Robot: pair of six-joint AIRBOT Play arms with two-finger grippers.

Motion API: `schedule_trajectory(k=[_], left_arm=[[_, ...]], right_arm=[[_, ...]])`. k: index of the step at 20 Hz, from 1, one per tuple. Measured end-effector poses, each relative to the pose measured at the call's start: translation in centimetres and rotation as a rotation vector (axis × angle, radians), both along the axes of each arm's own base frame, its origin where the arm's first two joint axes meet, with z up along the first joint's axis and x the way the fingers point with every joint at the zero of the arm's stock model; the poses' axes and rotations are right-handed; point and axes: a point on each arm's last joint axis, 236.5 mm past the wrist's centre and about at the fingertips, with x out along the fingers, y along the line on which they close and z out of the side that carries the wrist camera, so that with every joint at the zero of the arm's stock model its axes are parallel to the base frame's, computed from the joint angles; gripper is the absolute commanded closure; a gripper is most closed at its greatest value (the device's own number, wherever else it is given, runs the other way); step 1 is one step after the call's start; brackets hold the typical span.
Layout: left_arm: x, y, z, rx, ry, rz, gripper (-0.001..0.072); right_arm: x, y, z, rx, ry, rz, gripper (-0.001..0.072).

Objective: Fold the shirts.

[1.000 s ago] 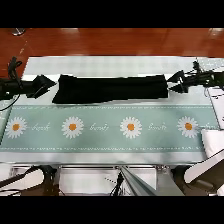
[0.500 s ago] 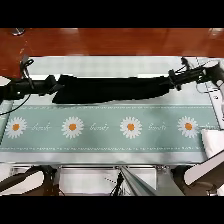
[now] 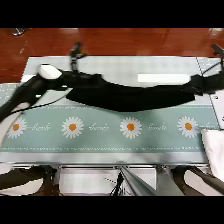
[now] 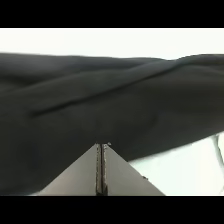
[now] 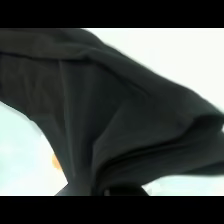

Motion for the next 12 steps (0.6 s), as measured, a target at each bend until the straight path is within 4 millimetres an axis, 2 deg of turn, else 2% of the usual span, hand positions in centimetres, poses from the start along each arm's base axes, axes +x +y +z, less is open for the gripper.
schedule_trajectory(k=[3, 6, 8, 10, 12], left_arm=[[-1.7, -7.7, -1.7, 0.003, 0.039, -0.112, 0.069], [-4.7, -14.5, -4.3, 0.01, 0.113, -0.22, 0.0689], [-7.7, -18.1, -6.2, 0.026, 0.168, -0.303, 0.0689], [-10.9, -20.6, -7.6, 0.043, 0.209, -0.384, 0.0689], [-14.1, -21.9, -8.6, 0.066, 0.253, -0.465, 0.0689]], right_arm=[[-3.6, 0.9, 2.6, -0.022, -0.079, -0.041, 0.0687], [-5.9, 1.7, 4.5, -0.028, -0.135, -0.057, 0.0687], [-6.8, 2.5, 5.3, -0.008, -0.154, -0.053, 0.0687], [-7.3, 3.3, 6.0, 0.017, -0.172, -0.038, 0.0687], [-7.4, 4.2, 6.4, 0.034, -0.191, -0.021, 0.0687]])
